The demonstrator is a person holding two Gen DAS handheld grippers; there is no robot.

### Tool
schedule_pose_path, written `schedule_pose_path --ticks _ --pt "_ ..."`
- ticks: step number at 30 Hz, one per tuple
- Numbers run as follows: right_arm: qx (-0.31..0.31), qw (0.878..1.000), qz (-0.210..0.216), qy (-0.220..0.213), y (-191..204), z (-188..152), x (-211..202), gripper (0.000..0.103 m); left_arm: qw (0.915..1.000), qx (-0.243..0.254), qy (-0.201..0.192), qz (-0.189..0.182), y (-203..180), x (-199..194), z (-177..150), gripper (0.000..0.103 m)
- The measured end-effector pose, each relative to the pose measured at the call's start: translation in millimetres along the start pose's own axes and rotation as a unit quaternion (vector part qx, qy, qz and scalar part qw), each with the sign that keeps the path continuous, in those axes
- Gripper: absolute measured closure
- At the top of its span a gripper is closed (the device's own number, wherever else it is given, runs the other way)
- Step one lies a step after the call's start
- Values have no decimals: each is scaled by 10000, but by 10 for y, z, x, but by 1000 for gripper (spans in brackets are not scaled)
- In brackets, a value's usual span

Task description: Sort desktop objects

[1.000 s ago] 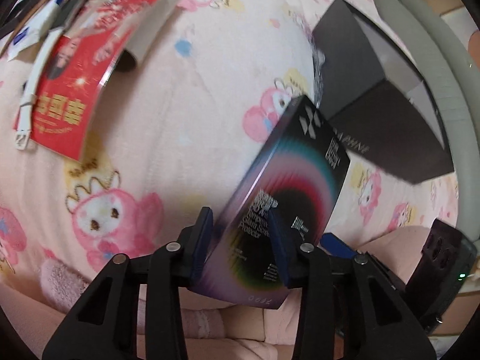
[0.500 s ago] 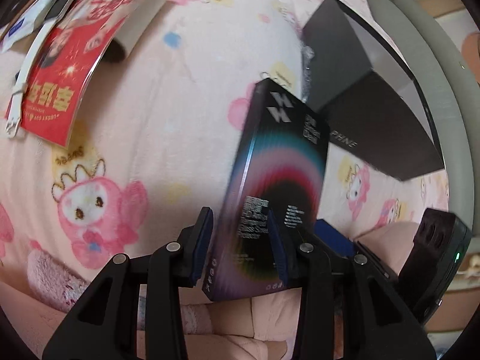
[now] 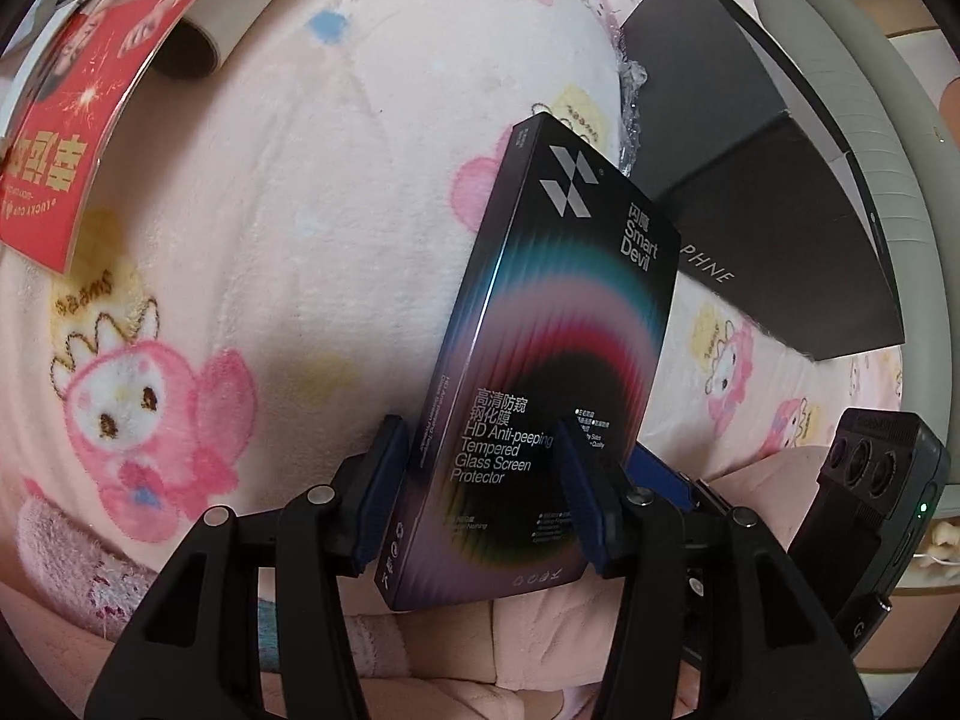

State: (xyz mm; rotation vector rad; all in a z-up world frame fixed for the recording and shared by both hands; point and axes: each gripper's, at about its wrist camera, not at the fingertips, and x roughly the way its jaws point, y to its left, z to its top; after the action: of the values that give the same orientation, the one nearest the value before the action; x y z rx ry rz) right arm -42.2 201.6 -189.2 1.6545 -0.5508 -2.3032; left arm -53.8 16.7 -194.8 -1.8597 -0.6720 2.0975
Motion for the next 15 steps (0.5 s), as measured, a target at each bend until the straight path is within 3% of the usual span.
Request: schedule_pose_path --ticks 6,15 --pt "-142 9998 -24 -166 45 -41 -107 56 9998 148 11 -117 -59 15 -60 48" --pt "-130 9998 -118 -47 22 3 -42 57 9997 208 5 108 -153 202 -26 49"
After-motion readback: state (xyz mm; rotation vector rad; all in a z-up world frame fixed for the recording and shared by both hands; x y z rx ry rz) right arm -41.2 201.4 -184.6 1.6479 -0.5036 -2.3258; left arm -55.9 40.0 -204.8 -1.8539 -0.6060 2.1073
